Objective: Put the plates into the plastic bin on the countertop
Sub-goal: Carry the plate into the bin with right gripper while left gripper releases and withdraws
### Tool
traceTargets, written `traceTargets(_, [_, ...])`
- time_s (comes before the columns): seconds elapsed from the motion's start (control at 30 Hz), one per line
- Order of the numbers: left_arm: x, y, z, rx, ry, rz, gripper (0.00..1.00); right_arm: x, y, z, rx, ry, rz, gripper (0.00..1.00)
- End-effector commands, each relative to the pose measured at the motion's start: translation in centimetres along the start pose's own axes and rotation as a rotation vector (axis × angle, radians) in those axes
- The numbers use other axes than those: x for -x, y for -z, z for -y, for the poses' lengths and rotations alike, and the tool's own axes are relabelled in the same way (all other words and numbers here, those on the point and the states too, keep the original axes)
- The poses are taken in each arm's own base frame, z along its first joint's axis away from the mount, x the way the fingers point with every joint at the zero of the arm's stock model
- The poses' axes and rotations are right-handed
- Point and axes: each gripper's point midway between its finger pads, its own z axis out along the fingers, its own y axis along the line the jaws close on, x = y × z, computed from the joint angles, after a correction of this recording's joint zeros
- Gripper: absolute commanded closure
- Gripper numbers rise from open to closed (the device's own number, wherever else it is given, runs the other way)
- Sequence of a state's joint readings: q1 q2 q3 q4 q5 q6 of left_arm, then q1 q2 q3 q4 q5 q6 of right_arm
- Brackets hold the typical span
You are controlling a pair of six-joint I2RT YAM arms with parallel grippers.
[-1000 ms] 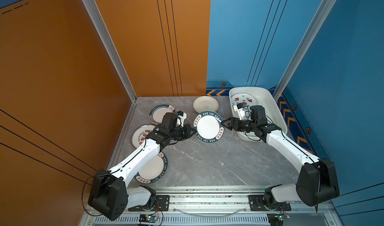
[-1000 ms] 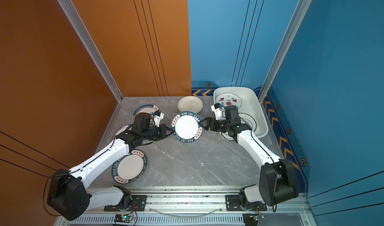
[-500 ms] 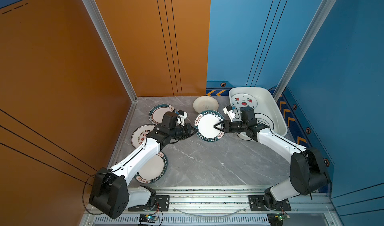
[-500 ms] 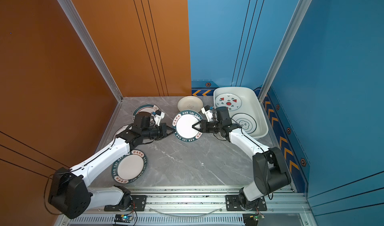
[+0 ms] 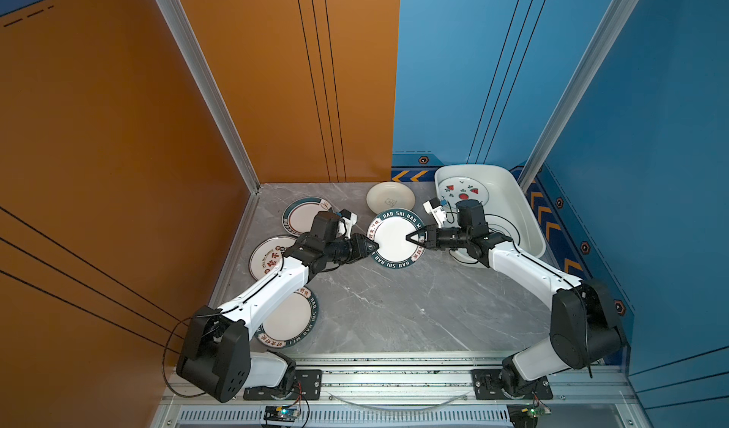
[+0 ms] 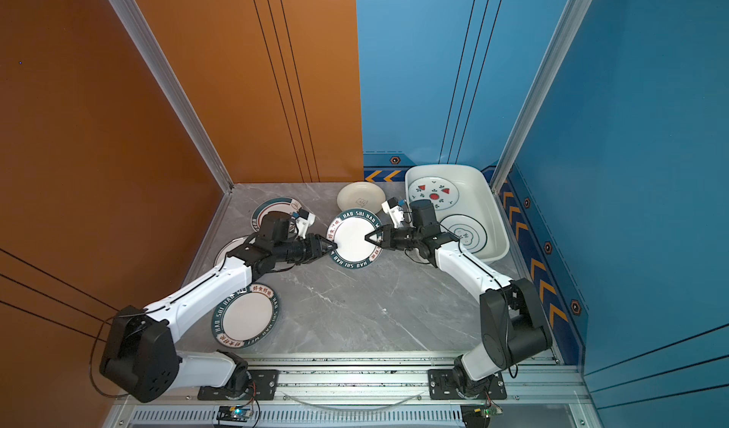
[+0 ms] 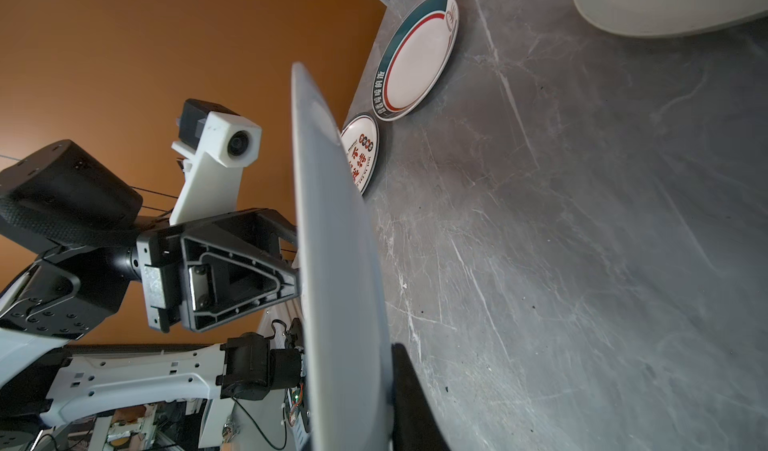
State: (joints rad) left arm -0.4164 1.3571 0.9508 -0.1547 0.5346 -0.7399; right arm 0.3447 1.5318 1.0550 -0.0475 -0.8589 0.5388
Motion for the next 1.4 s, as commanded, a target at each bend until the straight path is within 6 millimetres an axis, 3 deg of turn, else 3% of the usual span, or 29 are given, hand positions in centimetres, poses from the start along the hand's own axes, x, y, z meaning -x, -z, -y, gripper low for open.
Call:
traceTargets(0.0, [1.1,0.4,1.0,0.001,-0.067,0.033,0.40,2.0,1.9,0.1,-0.089,0.022,0.041,1.00])
traceTargets(0.2, [0.6,0.7,-0.4,0.072,-0.079,0.021,0.03,5.1,5.9,2.2,-0.210,-0.048,0.126,1.00])
traceTargets(0.43, [0.0,2.5,-3.9,0.232,-0.087,0.062,0.02,7.9,14.5,8.8,-0.520,-0.174,0.290,1.00])
traceTargets(0.57, [0.0,4.3,-6.6,0.312,-0.041,0.111,0.02,7.9,20.0,13.1,-0.708,-0.265,0.376,1.00])
traceTargets(0.7, [0.2,6.2,-8.6,0.333,0.014,0.156,0.02,7.4,23.3,15.7,-0.779,-0.335,0.429,1.00])
traceTargets(0.83, [0.4,7.6,-9.9,0.343,0.051,0.192,0.02,6.7,25.1,17.6,-0.826,-0.386,0.454,1.00])
traceTargets(1.03, [0.7,8.6,-10.1,0.325,0.070,0.202,0.02,4.8,26.8,20.7,-0.905,-0.468,0.467,1.00])
traceTargets(1.37, [0.8,8.7,-11.3,0.325,0.086,0.209,0.02,2.8,26.2,24.7,-0.944,-0.547,0.444,1.00])
